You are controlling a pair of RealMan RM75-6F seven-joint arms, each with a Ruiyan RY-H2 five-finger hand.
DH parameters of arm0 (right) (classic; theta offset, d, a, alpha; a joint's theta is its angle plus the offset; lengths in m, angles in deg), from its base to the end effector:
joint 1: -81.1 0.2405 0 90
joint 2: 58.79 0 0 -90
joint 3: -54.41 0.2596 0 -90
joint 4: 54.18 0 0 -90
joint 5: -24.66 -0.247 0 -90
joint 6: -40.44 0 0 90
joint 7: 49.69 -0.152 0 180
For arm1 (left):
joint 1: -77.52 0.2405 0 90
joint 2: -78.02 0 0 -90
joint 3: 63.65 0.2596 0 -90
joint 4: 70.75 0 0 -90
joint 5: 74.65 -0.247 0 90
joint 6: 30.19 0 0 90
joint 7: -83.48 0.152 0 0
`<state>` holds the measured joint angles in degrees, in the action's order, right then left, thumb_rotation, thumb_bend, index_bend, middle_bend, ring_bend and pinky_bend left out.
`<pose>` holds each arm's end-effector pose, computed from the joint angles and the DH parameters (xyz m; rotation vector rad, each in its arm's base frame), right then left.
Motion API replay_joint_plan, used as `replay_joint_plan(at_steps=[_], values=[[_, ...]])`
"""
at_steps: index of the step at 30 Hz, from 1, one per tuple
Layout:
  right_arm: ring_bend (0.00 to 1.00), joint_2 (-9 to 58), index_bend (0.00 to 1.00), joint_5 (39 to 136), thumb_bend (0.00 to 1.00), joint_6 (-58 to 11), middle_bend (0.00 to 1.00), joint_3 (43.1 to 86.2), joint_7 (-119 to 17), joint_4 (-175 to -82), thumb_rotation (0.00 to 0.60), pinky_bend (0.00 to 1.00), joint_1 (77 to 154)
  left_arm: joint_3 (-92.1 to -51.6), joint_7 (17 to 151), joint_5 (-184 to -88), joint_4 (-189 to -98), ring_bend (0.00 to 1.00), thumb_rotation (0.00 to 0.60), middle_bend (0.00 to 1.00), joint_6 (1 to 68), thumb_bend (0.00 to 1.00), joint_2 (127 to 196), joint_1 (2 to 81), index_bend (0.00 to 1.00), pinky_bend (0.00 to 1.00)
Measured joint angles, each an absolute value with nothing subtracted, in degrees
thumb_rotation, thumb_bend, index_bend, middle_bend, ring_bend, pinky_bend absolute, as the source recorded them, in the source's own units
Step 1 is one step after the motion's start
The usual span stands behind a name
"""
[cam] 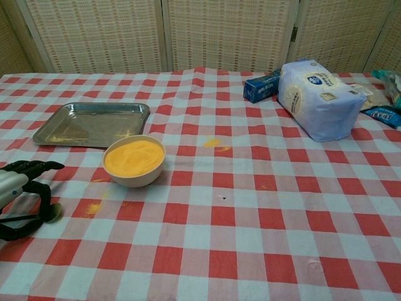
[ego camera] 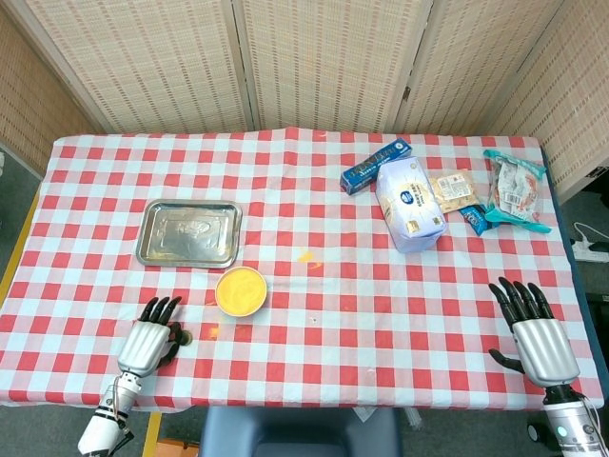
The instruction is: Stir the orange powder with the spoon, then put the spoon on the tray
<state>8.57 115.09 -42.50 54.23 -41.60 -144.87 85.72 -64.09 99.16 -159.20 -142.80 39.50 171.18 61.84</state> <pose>-0.3249 -0.1767 0.0931 1.5408 -0.8453 0.8037 -0.2970 0.2330 -0.0591 -1.7428 -0.8842 -0.7548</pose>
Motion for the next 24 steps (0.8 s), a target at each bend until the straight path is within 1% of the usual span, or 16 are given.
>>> replay_joint_plan(at_steps=[5, 8, 11, 15, 20, 24], values=[[0.0, 8.58, 0.0, 115.07, 0.03, -42.68, 0.0, 54.24, -41.45, -144.93, 0.6, 0.0, 85.62, -63.94, 98.82, -159.23, -142.59, 0.0, 0.6, 0.06, 39.62, 0.4, 171.19, 61.6, 0.6, 0.04], [0.0, 8.56, 0.0, 115.14, 0.03, -42.75, 0.0, 54.21, -41.45, -144.98, 0.6, 0.0, 85.6, -63.93, 98.9, -158.99, -142.54, 0.0, 0.6, 0.06, 39.45, 0.4, 171.12, 61.48, 0.59, 0.04], [0.0, 8.58, 0.0, 115.15, 0.03, -42.65, 0.0, 54.19, -41.42, -144.97, 0.6, 0.0, 85.64, -63.91, 98.81, -158.81, -142.61, 0.0, 0.6, 0.06, 39.39, 0.4, 170.9, 61.39, 0.56, 0.04], [0.0, 8.65, 0.0, 115.08, 0.03, -42.47, 0.0, 54.18, -41.14, -145.01, 0.6, 0.0, 85.7, -63.69, 98.26, -159.16, -142.83, 0.0, 0.6, 0.05, 39.97, 0.4, 170.65, 61.46, 0.55, 0.04], [0.0, 8.74, 0.0, 114.96, 0.03, -42.29, 0.0, 54.19, -40.91, -145.04, 0.6, 0.0, 85.78, -63.36, 97.57, -159.61, -143.14, 0.0, 0.6, 0.05, 40.38, 0.4, 170.25, 61.43, 0.46, 0.04], [0.0, 8.7, 0.0, 114.9, 0.03, -42.21, 0.0, 54.16, -40.8, -145.12, 0.6, 0.0, 85.78, -63.41, 97.58, -159.44, -143.01, 0.0, 0.6, 0.04, 40.34, 0.4, 170.25, 61.31, 0.44, 0.04]])
